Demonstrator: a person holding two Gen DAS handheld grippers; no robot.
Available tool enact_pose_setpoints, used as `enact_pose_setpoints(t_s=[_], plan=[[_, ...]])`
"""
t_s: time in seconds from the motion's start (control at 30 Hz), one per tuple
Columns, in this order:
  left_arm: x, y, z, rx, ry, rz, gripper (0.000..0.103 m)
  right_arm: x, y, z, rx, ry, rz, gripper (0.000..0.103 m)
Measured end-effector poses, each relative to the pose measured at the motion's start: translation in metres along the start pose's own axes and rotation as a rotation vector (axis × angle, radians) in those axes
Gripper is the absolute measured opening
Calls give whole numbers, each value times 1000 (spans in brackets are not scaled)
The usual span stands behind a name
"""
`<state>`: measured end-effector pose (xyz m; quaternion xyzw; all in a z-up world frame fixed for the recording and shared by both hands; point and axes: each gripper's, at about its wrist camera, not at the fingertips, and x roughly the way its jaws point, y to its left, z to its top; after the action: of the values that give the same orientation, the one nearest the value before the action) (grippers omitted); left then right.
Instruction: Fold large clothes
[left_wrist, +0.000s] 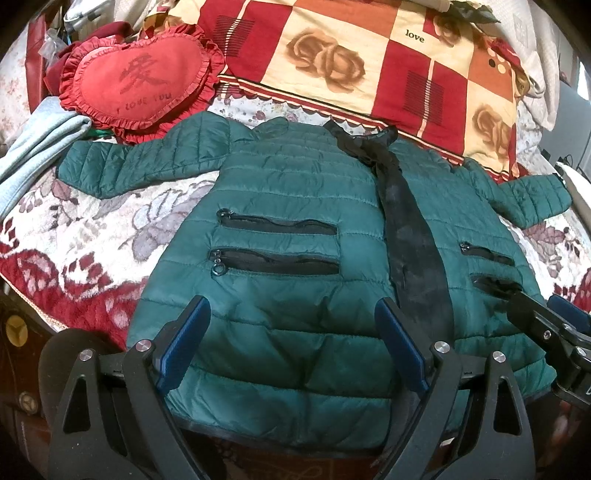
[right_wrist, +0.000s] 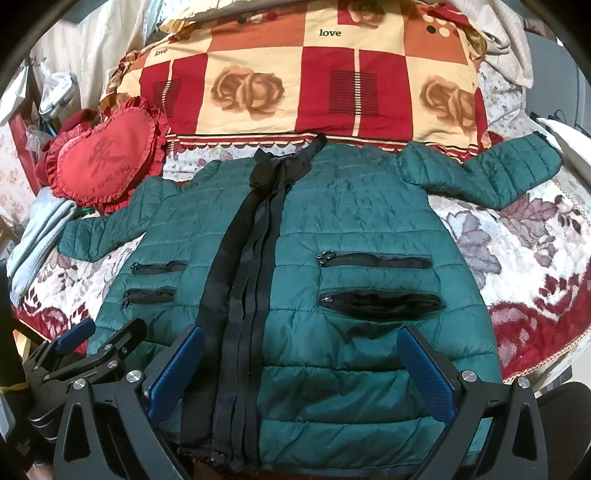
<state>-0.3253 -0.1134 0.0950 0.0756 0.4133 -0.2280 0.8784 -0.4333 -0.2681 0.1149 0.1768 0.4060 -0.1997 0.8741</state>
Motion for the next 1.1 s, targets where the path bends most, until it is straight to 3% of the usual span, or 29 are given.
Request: enact_pose_setpoints(t_s=[1.1], plan=[[1, 0, -2, 1, 4, -2, 91, 5, 2, -3, 3, 2, 9, 103]])
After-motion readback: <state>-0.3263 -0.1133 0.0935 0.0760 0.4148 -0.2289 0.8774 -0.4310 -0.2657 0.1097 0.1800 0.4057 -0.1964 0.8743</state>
